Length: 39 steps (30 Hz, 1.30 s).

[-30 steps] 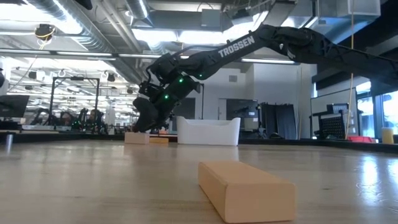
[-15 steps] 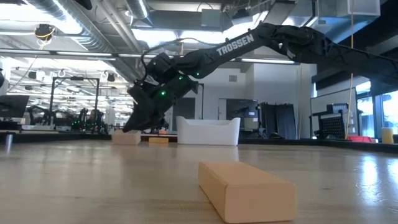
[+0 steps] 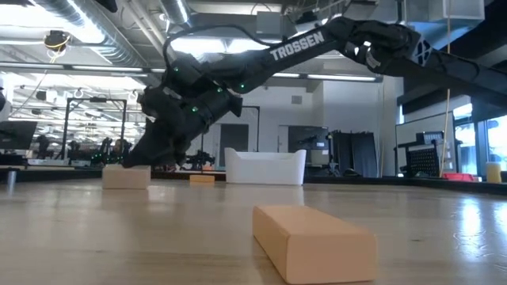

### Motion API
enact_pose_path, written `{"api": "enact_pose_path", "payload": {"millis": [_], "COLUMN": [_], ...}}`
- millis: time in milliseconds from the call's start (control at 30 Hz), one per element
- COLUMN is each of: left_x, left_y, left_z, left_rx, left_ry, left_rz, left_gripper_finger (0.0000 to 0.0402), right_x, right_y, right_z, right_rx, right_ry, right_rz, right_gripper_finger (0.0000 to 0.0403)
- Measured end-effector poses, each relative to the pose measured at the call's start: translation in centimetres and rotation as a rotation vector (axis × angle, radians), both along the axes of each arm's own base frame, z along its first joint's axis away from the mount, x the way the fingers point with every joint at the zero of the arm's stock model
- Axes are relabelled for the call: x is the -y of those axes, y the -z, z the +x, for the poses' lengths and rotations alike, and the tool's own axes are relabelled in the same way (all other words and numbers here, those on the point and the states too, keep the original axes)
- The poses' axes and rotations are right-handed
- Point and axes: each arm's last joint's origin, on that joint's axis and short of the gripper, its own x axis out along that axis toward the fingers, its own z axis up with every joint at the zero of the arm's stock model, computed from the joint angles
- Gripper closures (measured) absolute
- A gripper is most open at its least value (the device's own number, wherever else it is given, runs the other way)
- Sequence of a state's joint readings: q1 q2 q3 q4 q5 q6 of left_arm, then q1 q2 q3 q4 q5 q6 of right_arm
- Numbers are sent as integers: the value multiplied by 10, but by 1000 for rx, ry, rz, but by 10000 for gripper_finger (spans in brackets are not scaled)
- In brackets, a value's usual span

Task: Sort & place blocks by color
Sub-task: Put the white block into the transparent bin

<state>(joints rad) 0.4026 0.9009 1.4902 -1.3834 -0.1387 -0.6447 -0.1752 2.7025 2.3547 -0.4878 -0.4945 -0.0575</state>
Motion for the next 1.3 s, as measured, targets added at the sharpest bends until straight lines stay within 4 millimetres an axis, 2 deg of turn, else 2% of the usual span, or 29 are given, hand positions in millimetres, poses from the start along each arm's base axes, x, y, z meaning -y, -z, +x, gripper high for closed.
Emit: {"api": "enact_pose_path", "payload": {"millis": [200,267,433,533,600,733,800,933,1100,1300], "left_x": [1,1,1,1,2,2,3,4,5,0], "left_y": [0,0,0,0,1,3,3,3,4,10], "left_z": [0,0,0,0,0,-2,-2,-1,0,14], "left_rx": [8,8,8,10,-3,-35,-44,-73,-90,-188], "left_ry": [20,20,21,34,52,51,71,220,320,437], "left_rz": [-19,-19,-19,-30,-41,-31,-32,15,44,57], "left_gripper_finger": [401,401,401,401,401,401,401,401,401,401], "right_x": [-1,0,1,-1,-4,-10,-13,-14,-16,-18], "right_y": [-19,-27,-48,-69,-93,-153,-180,-224,-258,-273], "right_z": [-5,-6,-11,-16,-23,-45,-58,-84,-120,-158], "right_rx": [-23,-23,11,62,119,229,241,244,173,-4], "right_ry": [24,61,19,-77,-170,-272,-269,-208,-178,-180], "right_rz": [-42,-83,-177,-248,-261,-259,-271,-351,-449,-431], "right_gripper_finger": [289,277,247,240,239,238,238,238,238,238]}}
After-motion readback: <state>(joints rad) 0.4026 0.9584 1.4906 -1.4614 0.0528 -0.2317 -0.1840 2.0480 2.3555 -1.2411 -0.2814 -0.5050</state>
